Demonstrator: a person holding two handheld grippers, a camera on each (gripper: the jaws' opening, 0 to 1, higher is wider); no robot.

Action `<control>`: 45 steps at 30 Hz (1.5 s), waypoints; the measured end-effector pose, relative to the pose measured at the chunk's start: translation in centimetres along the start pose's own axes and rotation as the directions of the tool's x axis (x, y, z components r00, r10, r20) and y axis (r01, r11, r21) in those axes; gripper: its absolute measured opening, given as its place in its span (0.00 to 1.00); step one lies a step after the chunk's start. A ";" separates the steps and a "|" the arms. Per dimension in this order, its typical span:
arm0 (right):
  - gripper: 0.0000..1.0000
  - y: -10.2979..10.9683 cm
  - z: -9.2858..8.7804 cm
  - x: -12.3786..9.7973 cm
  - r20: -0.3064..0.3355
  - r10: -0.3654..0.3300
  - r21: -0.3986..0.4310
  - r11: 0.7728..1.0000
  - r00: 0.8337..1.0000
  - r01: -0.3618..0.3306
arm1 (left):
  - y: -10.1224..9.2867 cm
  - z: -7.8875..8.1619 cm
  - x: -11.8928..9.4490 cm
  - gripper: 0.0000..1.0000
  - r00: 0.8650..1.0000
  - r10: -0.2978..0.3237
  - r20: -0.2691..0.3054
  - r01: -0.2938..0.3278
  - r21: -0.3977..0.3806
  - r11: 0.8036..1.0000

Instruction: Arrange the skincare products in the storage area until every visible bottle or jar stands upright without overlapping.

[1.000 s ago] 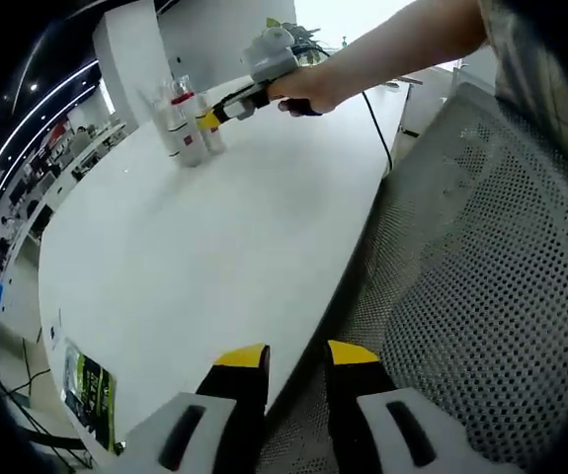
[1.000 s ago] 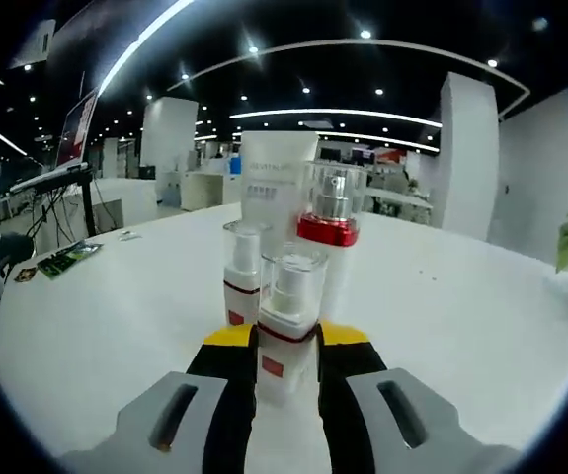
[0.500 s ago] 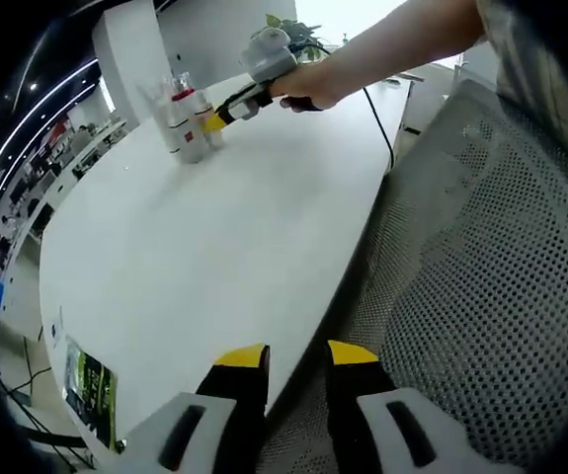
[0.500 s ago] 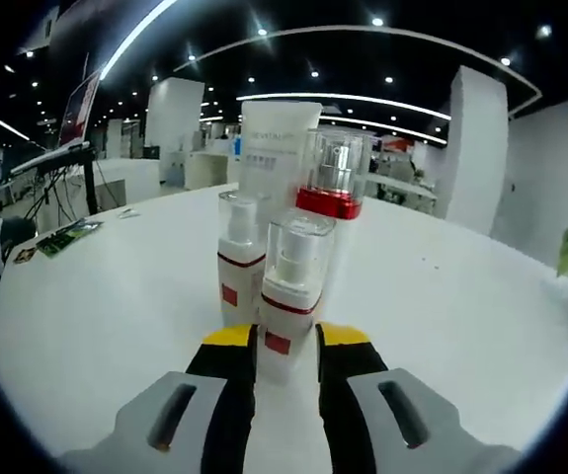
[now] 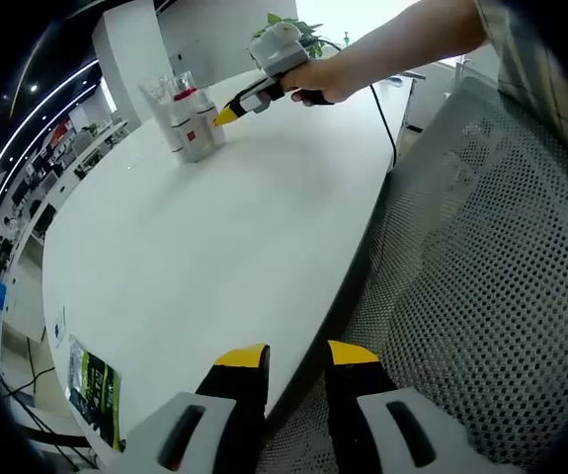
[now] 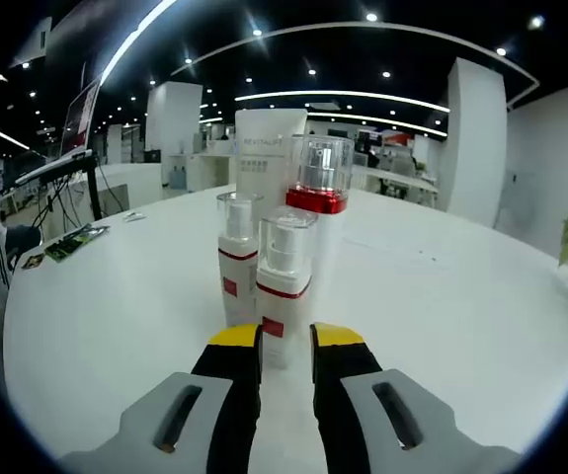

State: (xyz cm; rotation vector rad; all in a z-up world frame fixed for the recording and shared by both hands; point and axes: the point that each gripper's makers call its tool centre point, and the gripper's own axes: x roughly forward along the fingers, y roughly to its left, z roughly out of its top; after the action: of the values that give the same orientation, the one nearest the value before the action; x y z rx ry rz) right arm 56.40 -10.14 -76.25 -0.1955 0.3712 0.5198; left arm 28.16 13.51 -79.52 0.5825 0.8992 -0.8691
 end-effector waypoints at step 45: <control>0.26 23.0 3.8 -0.6 -0.119 0.489 0.208 0.863 0.864 -0.460 | 4.6 1.1 -2.4 0.21 0.960 0.267 0.087 -0.265 -0.039 0.964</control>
State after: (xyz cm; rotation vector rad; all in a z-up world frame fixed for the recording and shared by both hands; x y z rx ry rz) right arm 45.16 10.23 -74.61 0.0279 0.6351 0.9618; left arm 31.75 16.08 -76.55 0.6195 0.7285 -0.6338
